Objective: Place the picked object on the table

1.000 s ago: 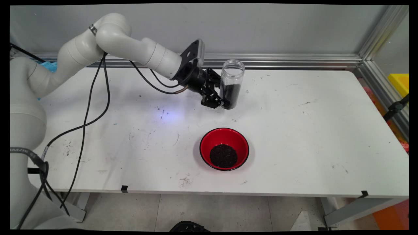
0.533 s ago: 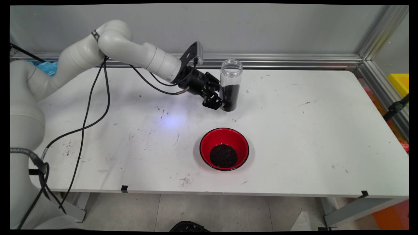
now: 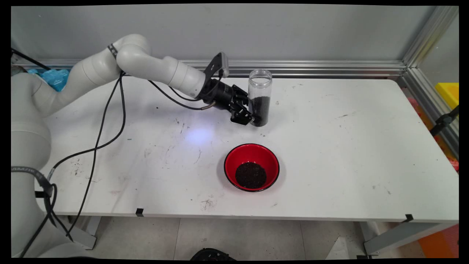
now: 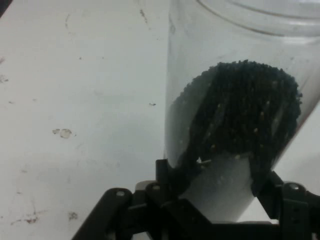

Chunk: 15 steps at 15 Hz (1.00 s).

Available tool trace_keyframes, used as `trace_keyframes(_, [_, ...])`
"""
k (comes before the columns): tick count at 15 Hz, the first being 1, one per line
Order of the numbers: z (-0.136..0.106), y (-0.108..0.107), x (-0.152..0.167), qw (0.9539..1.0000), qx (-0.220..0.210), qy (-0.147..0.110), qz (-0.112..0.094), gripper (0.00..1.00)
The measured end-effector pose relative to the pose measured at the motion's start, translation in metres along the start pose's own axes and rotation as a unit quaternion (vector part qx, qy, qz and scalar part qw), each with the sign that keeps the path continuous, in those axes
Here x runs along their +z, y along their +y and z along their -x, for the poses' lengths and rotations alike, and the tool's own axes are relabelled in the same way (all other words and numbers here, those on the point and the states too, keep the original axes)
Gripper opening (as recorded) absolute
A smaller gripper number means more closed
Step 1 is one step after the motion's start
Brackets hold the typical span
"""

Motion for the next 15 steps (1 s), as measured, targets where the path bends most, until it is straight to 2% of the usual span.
trace_keyframes(15, [0.024,-0.005,0.019,1.0000,0.003,-0.003,0.003,0.00])
